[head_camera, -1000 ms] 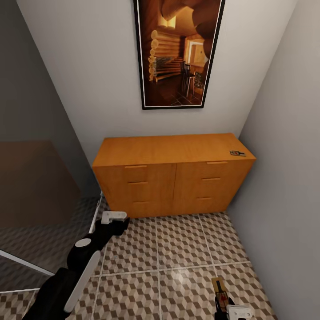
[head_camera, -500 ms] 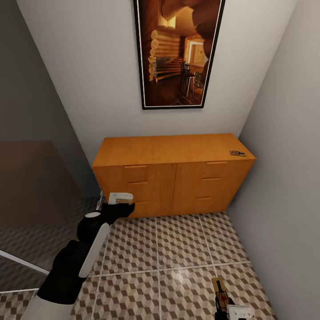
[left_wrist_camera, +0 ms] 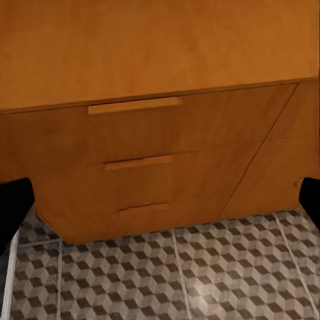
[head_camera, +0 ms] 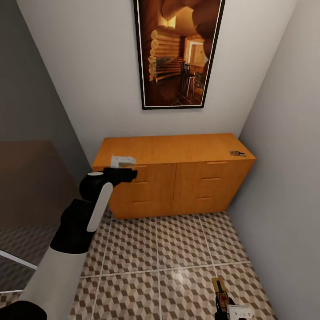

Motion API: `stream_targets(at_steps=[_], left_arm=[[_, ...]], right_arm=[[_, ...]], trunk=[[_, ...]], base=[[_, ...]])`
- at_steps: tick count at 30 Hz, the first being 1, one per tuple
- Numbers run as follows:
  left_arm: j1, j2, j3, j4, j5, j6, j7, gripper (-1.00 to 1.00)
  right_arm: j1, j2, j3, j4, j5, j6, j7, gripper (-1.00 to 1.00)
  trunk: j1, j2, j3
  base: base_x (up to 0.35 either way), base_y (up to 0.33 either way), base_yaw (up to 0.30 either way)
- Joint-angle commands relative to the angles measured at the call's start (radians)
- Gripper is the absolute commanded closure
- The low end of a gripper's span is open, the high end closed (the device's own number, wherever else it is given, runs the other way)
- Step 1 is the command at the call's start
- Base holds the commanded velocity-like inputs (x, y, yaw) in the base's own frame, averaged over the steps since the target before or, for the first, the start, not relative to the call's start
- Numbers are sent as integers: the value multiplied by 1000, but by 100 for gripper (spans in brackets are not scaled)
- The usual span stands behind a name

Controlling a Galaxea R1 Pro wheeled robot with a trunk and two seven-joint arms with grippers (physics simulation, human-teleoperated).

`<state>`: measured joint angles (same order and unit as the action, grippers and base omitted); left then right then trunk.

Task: Take the four mousetraps from the cabinet in the bathroom and place them on the bathroom floor. Make sure all four end up on the same floor surface, and ensure that at least two of them are either under or directly next to the same bathroom sink.

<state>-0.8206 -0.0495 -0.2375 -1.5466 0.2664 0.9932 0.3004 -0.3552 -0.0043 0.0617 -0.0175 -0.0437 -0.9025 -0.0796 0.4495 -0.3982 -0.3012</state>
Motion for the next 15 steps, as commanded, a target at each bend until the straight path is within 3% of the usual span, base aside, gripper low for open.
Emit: stream_targets(at_steps=[1, 11, 15], left_arm=[[-21, -3, 0, 2, 6, 6, 10, -100], [-54, 1, -7, 12, -10, 12, 9, -100], [-56, 36, -11, 11, -11, 13, 5, -100]], right_arm=[[-1, 0, 7, 1, -4, -3, -4, 100], [-1, 3, 9, 0, -4, -3, -5, 100], [-1, 5, 9, 1, -4, -3, -5, 100]], trunk=[[1, -2, -2], [1, -2, -1], [1, -2, 2]], base=[[0, 0, 0], [0, 0, -10], [0, 0, -145]])
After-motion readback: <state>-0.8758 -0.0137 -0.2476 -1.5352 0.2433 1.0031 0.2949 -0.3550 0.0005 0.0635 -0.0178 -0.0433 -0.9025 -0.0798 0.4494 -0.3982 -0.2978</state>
